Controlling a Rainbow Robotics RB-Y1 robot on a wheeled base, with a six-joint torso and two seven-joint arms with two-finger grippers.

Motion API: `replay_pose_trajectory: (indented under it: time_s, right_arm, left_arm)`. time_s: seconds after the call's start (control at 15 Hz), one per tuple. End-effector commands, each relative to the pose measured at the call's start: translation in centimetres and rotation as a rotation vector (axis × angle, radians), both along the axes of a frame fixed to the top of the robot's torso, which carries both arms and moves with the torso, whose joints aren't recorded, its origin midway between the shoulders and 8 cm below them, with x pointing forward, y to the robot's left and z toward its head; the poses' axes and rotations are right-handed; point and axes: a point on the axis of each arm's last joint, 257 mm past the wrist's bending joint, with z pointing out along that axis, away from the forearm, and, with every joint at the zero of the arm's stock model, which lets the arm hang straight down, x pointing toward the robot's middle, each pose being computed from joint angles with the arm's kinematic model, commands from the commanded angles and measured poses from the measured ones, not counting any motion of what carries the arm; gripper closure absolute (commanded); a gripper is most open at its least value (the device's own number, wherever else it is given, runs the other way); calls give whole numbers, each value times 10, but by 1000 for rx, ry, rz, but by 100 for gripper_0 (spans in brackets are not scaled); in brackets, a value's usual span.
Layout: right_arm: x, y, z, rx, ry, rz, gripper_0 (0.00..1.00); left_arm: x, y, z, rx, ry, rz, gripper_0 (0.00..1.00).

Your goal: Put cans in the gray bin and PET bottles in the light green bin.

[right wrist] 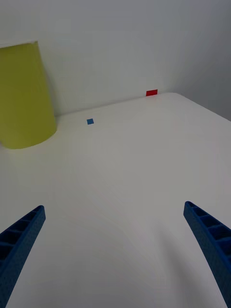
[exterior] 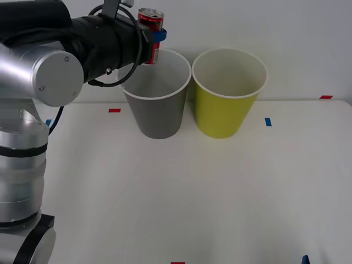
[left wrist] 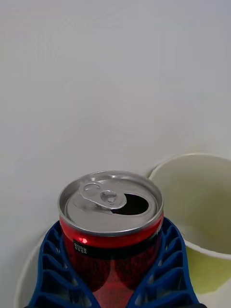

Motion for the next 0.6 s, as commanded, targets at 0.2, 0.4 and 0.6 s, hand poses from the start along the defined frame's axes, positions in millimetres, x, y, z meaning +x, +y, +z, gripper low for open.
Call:
replay_pose_trajectory:
  time_s: [0.2,0.4,0.6]
  right_arm:
    - [0,0,0,0,0,0,0]
    - [0,0,0,0,0,0,0]
    - [0,0,0,0,0,0,0]
  left_arm:
    - [34,2,-15,-45,-26,39,100]
    - [49,6,-22,-64,-44,59,100]
    - [49,4,-22,-64,-46,59,100]
